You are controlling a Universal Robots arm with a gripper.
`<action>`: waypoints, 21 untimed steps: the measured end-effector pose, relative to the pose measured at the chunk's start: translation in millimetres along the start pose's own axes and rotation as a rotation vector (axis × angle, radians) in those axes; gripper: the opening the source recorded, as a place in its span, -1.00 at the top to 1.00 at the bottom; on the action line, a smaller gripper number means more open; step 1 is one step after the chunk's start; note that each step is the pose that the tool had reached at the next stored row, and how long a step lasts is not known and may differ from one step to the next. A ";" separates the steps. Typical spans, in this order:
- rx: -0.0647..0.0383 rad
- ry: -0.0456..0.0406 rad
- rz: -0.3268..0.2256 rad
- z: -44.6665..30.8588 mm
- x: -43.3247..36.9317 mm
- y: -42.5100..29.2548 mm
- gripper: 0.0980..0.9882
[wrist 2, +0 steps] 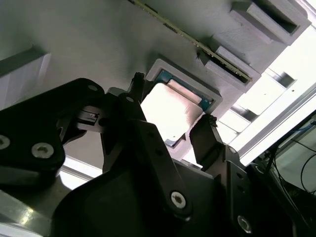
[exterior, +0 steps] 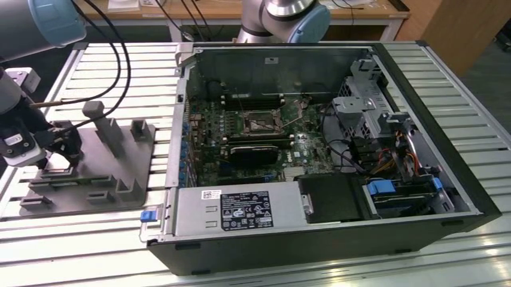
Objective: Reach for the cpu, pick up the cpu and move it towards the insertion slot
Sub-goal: 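Pick up the cpu and move it towards the insertion slot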
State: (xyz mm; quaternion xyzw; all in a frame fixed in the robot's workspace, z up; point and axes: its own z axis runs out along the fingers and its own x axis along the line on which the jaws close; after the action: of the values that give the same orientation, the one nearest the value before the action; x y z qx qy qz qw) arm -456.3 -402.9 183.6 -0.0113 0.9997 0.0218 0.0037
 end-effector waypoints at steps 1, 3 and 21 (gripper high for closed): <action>0.000 -0.0001 0.000 0.1 0.0 0.2 -0.23; 0.000 0.0001 0.000 0.0 0.0 0.3 -0.23; 0.000 0.0000 0.000 -3.8 0.0 0.9 0.00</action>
State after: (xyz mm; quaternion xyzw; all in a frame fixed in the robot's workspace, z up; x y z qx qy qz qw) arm -456.3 -402.2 187.5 -0.0112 0.9997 0.0218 0.0036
